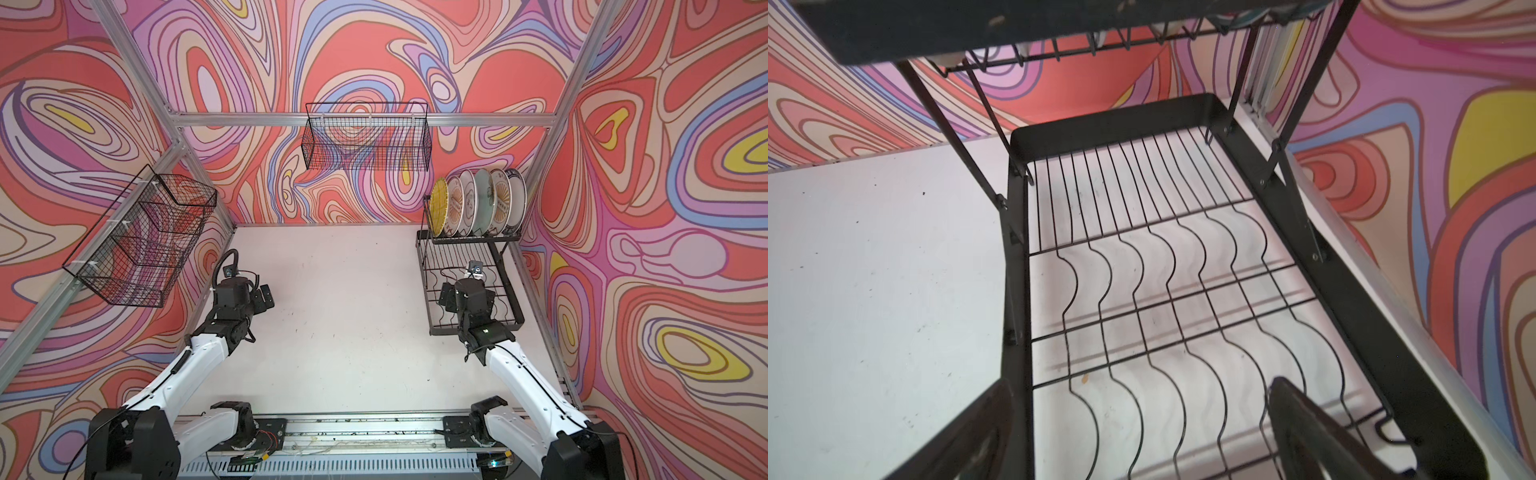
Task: Load plates into a dish rack
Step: Reset both arms
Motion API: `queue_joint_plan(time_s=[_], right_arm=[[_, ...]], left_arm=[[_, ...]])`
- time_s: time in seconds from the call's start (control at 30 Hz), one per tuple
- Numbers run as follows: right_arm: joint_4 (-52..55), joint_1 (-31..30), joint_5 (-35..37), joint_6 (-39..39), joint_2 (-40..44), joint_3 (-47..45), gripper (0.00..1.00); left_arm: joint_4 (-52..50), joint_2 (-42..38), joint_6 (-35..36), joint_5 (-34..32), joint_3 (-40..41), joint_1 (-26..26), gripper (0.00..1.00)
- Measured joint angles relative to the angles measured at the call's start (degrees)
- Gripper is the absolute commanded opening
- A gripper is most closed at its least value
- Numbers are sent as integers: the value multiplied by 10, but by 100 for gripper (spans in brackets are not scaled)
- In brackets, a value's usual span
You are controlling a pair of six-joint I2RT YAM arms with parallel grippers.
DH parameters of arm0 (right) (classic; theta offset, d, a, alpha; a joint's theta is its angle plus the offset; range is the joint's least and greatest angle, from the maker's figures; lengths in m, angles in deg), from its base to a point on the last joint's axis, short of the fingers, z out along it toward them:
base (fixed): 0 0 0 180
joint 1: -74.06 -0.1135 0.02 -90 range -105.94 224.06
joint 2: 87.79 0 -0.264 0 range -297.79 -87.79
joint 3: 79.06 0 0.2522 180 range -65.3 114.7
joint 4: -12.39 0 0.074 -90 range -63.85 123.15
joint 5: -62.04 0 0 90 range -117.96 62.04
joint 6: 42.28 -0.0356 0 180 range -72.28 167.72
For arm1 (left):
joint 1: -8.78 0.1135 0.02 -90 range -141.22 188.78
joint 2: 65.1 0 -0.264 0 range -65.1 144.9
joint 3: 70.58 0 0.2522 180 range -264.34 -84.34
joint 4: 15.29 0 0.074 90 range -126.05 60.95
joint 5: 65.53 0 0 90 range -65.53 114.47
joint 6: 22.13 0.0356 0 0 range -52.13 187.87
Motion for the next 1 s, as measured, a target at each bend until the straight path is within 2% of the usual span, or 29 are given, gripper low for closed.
queue_joint_plan(time_s=[0.13,0.23,0.43,0.53,0.6,0.73,0.87,1.0], right_arm=[[-80,15,-16,35,0,-66,98],[-116,65,-56,38,-19,-71,98],[-192,143,-117,36,-69,-72,98],[-249,162,-138,34,-89,-83,98],[-311,170,-149,34,-109,-104,98],[-469,174,-160,38,-191,-154,98],[-596,180,-167,41,-305,-169,98],[-678,184,-176,42,-376,-166,98]], left_arm=[[179,40,40,10,89,5,100],[268,82,47,24,150,14,100],[434,152,56,60,179,19,100],[518,200,74,109,189,22,100],[537,224,86,146,188,22,100],[493,229,98,201,142,31,100],[496,228,104,228,123,34,100],[492,228,105,236,123,34,100]])
